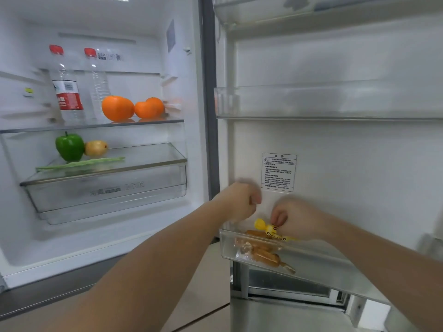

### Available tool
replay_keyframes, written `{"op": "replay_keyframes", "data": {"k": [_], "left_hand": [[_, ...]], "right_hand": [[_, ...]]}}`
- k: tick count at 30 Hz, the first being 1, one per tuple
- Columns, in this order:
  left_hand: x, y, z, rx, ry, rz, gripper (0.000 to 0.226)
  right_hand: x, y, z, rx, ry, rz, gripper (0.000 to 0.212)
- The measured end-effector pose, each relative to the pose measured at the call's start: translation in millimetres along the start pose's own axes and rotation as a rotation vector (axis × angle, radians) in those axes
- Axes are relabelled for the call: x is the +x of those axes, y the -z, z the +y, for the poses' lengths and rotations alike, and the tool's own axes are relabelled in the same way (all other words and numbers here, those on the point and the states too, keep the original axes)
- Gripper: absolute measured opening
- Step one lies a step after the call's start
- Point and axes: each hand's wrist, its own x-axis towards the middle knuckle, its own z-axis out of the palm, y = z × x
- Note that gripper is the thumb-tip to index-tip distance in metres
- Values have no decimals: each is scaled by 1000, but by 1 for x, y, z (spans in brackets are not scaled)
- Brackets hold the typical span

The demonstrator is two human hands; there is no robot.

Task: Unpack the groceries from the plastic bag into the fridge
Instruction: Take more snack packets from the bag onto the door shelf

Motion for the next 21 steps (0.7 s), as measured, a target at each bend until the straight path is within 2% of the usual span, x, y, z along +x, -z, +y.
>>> {"op": "replay_keyframes", "data": {"k": [3, 8, 12, 21], "left_hand": [[-14, 7, -3, -10, 20, 32, 28], [-35, 16, -10, -46, 104, 77, 28], [-48, 20, -11, -21, 125, 64, 27], [-49, 17, 14, -3, 173, 52, 29]], "right_hand": [[11, -7, -11, -36, 34, -3, 21], [25, -17, -16, -108, 47, 185, 28], [27, -20, -17, -106, 67, 170, 34], [-5, 4, -6, -73, 88, 181, 20]]}}
